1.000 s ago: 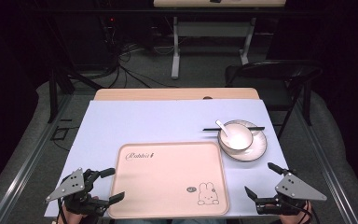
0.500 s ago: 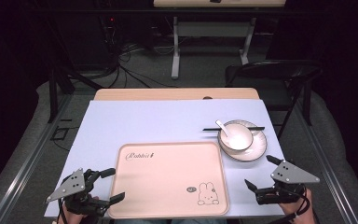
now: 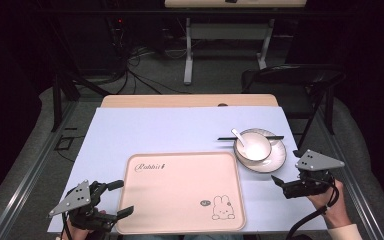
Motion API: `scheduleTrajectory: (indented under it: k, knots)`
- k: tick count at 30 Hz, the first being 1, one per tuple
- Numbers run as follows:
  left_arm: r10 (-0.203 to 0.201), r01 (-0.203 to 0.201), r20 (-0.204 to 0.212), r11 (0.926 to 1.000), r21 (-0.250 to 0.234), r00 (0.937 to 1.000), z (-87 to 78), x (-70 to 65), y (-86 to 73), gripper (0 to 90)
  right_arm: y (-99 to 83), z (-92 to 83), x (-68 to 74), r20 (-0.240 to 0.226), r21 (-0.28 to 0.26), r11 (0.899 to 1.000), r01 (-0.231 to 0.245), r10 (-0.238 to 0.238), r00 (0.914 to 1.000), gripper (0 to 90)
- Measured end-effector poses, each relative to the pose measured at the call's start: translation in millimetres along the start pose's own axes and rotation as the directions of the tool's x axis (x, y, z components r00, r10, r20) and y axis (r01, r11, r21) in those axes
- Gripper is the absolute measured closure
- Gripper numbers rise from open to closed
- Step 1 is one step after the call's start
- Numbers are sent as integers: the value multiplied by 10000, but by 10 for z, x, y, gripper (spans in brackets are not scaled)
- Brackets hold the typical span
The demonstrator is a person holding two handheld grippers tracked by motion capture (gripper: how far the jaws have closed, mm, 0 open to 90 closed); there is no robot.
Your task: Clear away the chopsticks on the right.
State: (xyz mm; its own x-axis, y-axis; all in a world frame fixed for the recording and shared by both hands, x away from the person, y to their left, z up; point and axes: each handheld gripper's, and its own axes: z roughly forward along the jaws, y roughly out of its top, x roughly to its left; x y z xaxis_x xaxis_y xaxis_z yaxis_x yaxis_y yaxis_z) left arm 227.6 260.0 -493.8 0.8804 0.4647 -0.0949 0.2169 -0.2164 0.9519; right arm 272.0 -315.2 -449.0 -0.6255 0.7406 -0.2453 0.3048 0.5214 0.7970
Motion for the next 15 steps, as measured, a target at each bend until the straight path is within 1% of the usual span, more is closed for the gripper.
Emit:
scheduleTrajectory:
  k: [2,3,5,8,10,11,12,13,15]
  knots:
    - [16,-16,28,10000,11,10000,1,-1,1,154,6,37,-83,-83,219,9998,38,-36,10000,0]
    - [28,-28,-72,10000,35,10000,-1,-6,2,154,7,49,-112,-100,282,9996,67,-65,9999,0]
    - [13,-13,14,10000,16,10000,2,1,1,154,11,76,-187,-132,421,9991,34,-29,9999,0]
    - [16,-16,11,10000,33,10000,4,0,1,154,27,116,-286,-185,570,9984,56,-45,9998,0]
    - [27,-27,1,10000,36,10000,0,-2,2,154,54,141,-335,-306,658,9977,150,-130,9994,0]
    - [35,-35,-90,10000,16,10000,-3,-6,1,154,68,152,-349,-339,712,9973,186,-162,9993,0]
    - [35,-35,2,10000,-10,10000,-4,0,0,154,96,167,-375,-386,787,9965,281,-251,9989,0]
    - [35,-35,-43,10000,8,10000,-7,-2,1,154,121,179,-391,-476,795,9963,323,-286,9985,0]
    - [41,-41,-1,10000,-11,10000,-4,-1,0,154,167,201,-428,-569,890,9951,438,-388,9976,0]
